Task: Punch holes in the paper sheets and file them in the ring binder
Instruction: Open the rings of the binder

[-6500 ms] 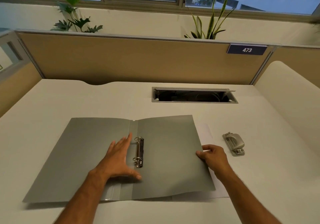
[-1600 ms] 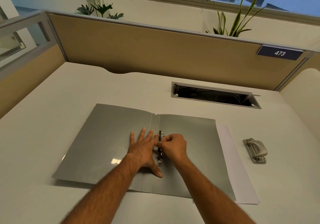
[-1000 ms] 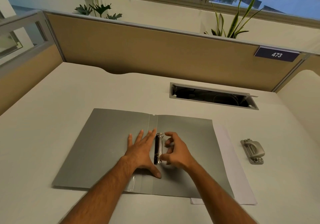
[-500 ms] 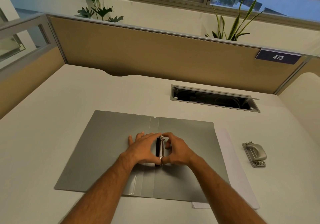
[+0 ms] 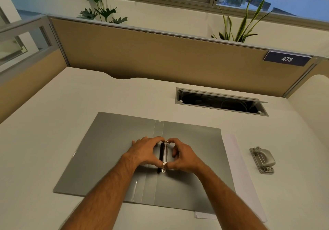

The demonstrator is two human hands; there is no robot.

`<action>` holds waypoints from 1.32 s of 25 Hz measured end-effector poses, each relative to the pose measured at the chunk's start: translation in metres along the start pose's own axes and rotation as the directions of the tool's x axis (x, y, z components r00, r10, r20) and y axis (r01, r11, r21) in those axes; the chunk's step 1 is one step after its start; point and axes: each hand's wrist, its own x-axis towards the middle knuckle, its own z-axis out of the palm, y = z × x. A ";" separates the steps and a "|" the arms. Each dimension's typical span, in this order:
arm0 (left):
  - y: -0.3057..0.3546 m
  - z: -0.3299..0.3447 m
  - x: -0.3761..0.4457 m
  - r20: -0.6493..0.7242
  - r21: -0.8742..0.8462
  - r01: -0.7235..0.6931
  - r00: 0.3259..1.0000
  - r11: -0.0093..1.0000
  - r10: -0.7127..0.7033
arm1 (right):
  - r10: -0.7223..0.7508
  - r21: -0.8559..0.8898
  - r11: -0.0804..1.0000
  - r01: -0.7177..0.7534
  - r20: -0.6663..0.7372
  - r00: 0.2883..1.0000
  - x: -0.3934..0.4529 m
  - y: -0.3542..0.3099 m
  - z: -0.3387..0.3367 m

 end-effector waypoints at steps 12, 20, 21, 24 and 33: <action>-0.001 -0.007 -0.004 0.023 -0.048 -0.007 1.000 0.999 0.008 | 0.017 0.097 0.995 -0.017 -0.001 1.000 -0.004 0.011 -0.001; -0.004 -0.001 -0.008 0.056 -0.003 0.032 0.998 0.999 -0.032 | 0.044 0.093 0.995 -0.047 0.039 0.998 -0.005 0.007 -0.005; -0.005 0.001 -0.007 0.062 -0.002 0.033 0.998 0.999 -0.033 | 0.043 0.088 0.995 -0.047 0.046 0.998 -0.005 0.007 -0.005; -0.006 0.010 -0.004 0.054 0.051 0.053 0.997 0.997 -0.055 | 0.043 0.121 0.991 -0.052 0.073 0.996 -0.007 0.005 -0.009; 0.001 0.020 -0.011 -0.018 0.155 0.057 0.998 0.986 -0.055 | 0.354 0.423 0.895 -0.143 -0.476 0.805 -0.051 0.027 -0.046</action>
